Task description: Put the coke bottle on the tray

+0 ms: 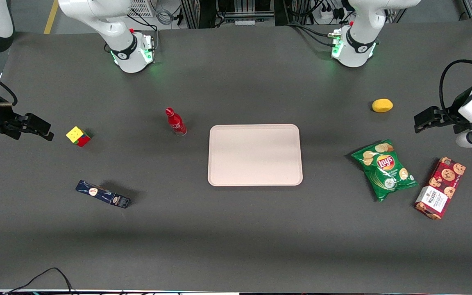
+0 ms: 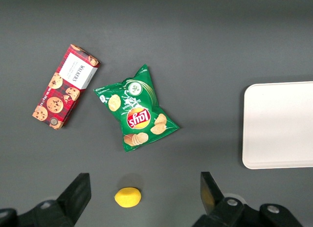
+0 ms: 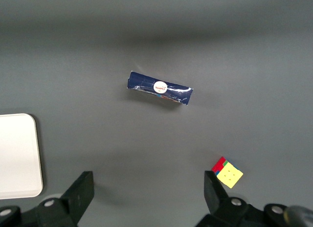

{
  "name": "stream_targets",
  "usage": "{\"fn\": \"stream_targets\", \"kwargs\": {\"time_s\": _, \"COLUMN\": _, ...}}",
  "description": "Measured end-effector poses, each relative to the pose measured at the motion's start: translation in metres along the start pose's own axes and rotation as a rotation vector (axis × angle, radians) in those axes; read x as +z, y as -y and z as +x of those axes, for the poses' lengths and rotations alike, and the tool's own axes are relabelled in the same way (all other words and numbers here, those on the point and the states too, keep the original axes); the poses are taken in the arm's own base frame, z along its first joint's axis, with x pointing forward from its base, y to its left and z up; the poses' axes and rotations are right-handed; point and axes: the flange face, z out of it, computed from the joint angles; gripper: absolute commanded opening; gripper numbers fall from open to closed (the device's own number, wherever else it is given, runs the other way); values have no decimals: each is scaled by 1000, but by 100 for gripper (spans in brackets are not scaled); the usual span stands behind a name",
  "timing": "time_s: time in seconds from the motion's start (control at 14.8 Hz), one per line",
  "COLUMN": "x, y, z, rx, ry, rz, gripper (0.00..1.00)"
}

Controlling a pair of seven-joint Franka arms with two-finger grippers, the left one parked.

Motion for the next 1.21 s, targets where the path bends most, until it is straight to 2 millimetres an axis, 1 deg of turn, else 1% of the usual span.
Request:
{"fn": "stream_targets", "kwargs": {"time_s": 0.61, "x": -2, "y": 0, "z": 0, "rx": -4, "ry": -1, "rz": 0, "gripper": 100}}
{"fn": "stream_targets", "kwargs": {"time_s": 0.74, "x": 0, "y": 4, "z": -1, "rx": -20, "ry": 11, "rz": 0, "gripper": 100}}
{"fn": "stream_targets", "kwargs": {"time_s": 0.81, "x": 1, "y": 10, "z": -4, "rx": -36, "ry": 30, "rz": -1, "gripper": 100}}
{"fn": "stream_targets", "kwargs": {"time_s": 0.88, "x": 2, "y": 23, "z": -7, "rx": -61, "ry": 45, "rz": -1, "gripper": 100}}
{"fn": "stream_targets", "kwargs": {"time_s": 0.94, "x": 3, "y": 41, "z": -10, "rx": -94, "ry": 52, "rz": 0, "gripper": 100}}
{"fn": "stream_targets", "kwargs": {"time_s": 1.21, "x": 2, "y": 128, "z": -32, "rx": -241, "ry": 63, "rz": 5, "gripper": 100}}
